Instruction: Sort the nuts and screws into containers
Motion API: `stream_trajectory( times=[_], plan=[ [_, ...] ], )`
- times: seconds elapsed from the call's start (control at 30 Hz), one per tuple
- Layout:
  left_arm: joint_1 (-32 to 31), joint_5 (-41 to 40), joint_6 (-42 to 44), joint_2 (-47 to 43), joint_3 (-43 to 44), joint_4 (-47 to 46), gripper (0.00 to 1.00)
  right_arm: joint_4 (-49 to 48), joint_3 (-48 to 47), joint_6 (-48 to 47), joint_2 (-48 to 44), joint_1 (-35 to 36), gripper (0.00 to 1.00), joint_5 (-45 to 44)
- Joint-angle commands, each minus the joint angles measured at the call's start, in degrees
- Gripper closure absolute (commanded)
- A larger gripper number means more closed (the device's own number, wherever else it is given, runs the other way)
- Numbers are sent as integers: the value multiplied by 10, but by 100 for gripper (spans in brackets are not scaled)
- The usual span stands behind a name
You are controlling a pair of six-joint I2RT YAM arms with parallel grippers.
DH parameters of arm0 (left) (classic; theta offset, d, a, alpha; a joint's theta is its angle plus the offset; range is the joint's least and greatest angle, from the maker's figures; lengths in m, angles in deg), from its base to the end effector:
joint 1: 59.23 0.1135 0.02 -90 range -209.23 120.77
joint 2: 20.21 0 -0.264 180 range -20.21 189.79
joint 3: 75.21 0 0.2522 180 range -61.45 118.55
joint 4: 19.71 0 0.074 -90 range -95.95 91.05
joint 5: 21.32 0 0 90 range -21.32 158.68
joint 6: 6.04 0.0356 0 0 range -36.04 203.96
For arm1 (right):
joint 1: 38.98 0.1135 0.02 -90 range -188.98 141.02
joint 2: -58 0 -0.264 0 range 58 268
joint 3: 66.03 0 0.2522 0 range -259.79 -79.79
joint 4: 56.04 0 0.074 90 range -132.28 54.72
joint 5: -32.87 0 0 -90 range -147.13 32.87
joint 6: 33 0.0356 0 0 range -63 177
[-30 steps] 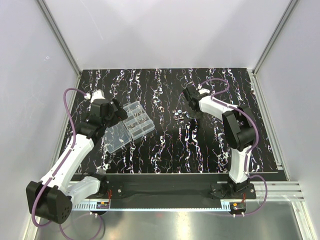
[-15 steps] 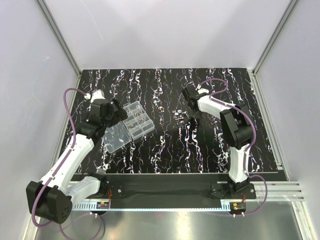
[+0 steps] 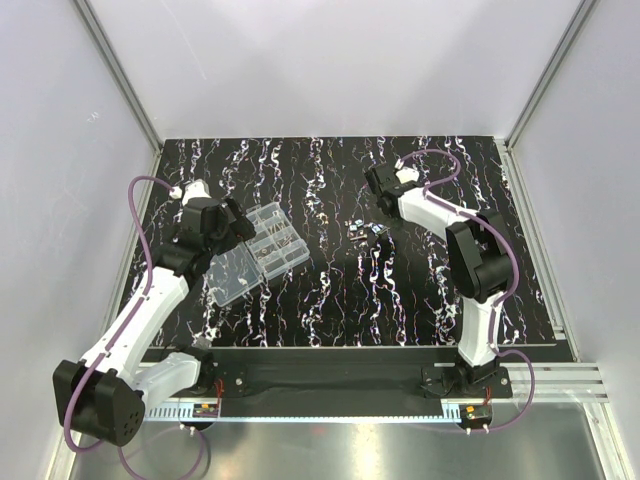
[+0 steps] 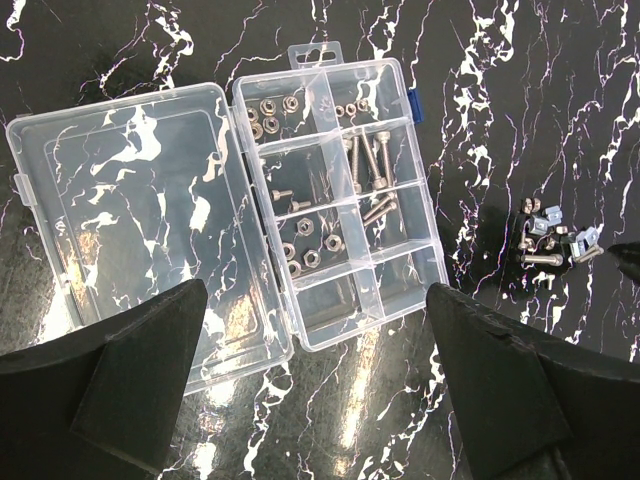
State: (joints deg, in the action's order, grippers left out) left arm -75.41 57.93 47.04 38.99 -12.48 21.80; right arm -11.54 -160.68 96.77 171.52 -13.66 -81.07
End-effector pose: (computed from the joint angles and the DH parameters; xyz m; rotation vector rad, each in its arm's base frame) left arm 0.2155 -0.0556 0.2887 -0.5031 2.1794 -0.2993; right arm 0.3784 0.1630 0.1788 0.4439 2.4928 -0.1300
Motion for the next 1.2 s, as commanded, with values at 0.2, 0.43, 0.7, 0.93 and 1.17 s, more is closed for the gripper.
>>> stream_trajectory(
  times=[0.2,0.43,0.7,0.93,1.17],
  plan=[
    [-3,-9,5,-2,5,-9,1,7,-41,1,15,-4,61,-12],
    [-2,-9,5,1,6,-9,1,13,-34,3,22,-3,62,-15],
    [-2,-10,5,0,4,-9,1,12,-21,7,22,-3,63,-15],
    [-2,-10,5,-1,5,-9,1,10,-19,8,34,-4,64,-15],
    [-2,-10,5,0,5,-9,1,13,-21,10,45,-4,65,-13]
  ],
)
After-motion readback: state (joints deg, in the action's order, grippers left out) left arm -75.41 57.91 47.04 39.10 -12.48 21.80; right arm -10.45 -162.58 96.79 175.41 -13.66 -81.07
